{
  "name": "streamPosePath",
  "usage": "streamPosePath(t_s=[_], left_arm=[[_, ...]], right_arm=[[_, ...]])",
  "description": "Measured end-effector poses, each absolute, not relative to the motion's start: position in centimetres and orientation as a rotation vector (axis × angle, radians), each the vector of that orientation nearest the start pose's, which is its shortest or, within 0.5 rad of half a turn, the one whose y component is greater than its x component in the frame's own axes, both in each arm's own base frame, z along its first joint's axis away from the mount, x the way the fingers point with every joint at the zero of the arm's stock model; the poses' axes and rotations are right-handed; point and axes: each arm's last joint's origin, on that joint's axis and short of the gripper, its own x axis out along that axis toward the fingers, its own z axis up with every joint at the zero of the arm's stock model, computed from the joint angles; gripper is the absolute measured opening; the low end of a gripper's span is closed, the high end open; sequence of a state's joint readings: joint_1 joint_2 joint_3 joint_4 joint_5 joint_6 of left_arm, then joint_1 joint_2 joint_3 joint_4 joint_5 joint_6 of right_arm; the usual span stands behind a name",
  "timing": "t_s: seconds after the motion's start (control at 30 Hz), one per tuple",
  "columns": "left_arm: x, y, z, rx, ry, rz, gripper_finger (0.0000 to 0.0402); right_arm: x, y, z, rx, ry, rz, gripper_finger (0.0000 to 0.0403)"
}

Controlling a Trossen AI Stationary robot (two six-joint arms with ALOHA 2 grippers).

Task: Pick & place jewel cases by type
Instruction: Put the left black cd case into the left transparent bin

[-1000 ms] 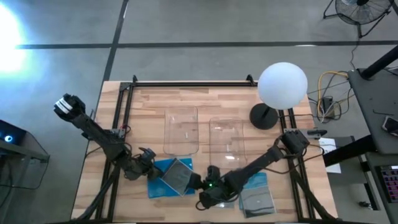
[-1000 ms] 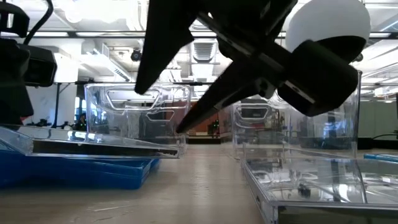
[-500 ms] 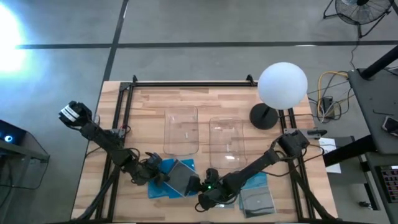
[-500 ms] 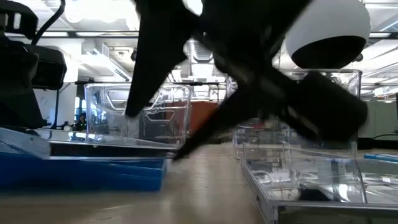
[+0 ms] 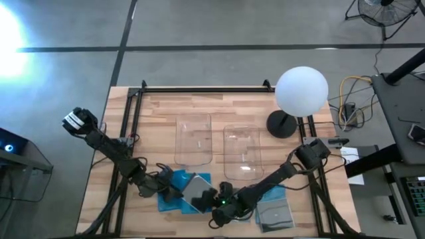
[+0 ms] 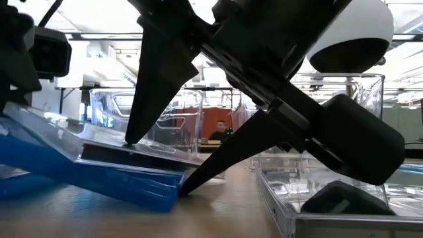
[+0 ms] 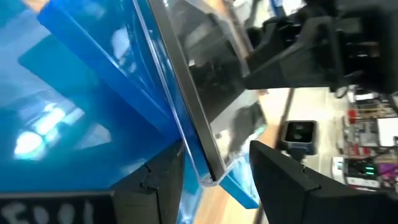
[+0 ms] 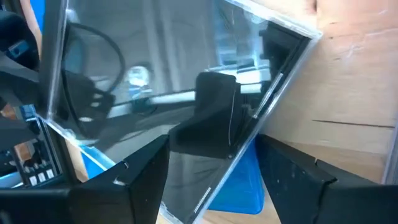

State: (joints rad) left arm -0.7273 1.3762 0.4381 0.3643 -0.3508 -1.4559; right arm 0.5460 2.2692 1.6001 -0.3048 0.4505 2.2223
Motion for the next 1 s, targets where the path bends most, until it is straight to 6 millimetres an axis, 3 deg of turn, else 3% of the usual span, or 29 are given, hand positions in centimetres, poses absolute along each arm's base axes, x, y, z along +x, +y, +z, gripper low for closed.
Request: streamPosePath(t_s=[0.23, 0.77, 1.0], left_arm=[[18.78, -15.48, 15.04, -1.129, 0.653, 0.031, 0.0161], [18.24, -15.66, 14.41, -1.187, 0.861, 0.001, 0.0161], [18.45, -15.28, 14.32, -1.159, 0.833, 0.027, 0.0161]], right_arm=[[40.96, 23.45, 12.33, 1.601, 0.527, -0.807, 0.0233], [41.00, 23.50, 12.36, 1.605, 0.561, -0.793, 0.0233], [41.00, 23.50, 12.36, 1.605, 0.560, -0.793, 0.0233]])
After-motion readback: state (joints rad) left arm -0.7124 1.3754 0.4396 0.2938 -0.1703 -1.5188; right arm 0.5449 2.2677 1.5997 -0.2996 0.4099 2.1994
